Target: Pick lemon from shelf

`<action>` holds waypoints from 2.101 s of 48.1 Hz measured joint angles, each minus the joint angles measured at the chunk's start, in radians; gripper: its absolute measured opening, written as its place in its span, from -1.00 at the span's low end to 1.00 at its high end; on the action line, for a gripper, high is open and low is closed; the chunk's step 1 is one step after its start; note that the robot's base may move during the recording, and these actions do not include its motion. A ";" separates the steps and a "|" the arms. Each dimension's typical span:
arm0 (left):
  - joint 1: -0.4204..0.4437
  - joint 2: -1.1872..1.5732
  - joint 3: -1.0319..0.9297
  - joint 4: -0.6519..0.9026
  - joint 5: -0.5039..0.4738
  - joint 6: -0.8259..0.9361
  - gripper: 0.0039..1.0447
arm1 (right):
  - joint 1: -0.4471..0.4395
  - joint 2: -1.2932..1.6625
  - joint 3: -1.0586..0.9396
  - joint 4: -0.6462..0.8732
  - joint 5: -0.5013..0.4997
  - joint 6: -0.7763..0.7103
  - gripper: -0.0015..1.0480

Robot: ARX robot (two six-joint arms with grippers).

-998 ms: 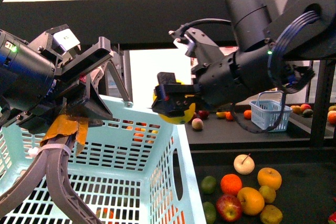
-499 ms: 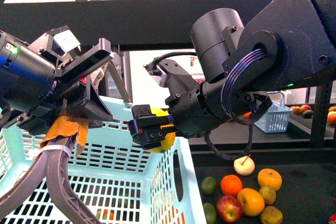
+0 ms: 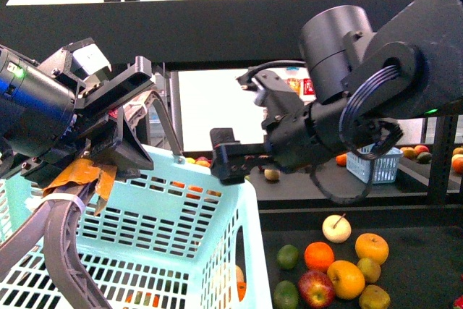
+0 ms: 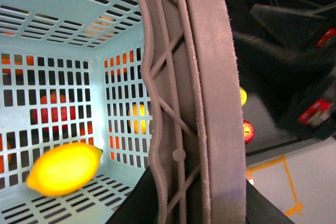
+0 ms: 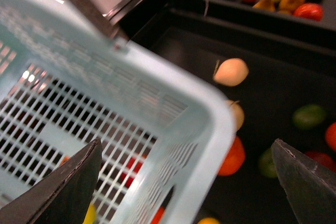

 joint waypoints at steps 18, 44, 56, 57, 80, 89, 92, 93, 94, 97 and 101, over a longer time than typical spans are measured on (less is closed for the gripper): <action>0.000 0.000 0.000 0.000 0.006 0.000 -0.68 | -0.299 -0.120 -0.252 0.265 0.027 0.020 0.85; 0.000 0.000 0.000 0.000 0.002 0.002 -0.68 | -0.256 0.219 -0.404 0.433 -0.038 -0.090 0.85; 0.000 0.000 0.000 0.000 0.002 0.002 -0.68 | -0.154 0.380 -0.360 0.417 -0.030 -0.097 0.85; 0.000 0.000 0.000 0.000 0.002 0.002 -0.68 | -0.147 0.393 -0.354 0.415 -0.027 -0.098 0.85; 0.000 0.000 0.000 0.000 0.002 0.003 -0.68 | -0.007 0.624 -0.258 0.419 0.022 -0.116 0.85; 0.000 0.000 0.000 0.000 0.001 0.003 -0.68 | 0.019 0.687 -0.202 0.419 0.045 -0.116 0.85; 0.000 0.000 0.000 0.000 0.002 0.003 -0.68 | 0.024 0.707 -0.179 0.419 0.058 -0.121 0.85; 0.000 0.000 0.000 0.000 0.002 0.003 -0.68 | 0.024 0.711 -0.174 0.419 0.061 -0.122 0.85; 0.000 0.000 0.000 0.000 0.001 0.003 -0.68 | 0.026 0.719 -0.165 0.418 0.065 -0.124 0.85; 0.000 0.000 0.000 0.000 0.001 0.003 -0.68 | 0.029 0.744 -0.139 0.414 0.074 -0.127 0.85; 0.000 0.000 0.000 0.000 0.002 0.003 -0.68 | 0.037 0.776 -0.102 0.409 0.084 -0.135 0.85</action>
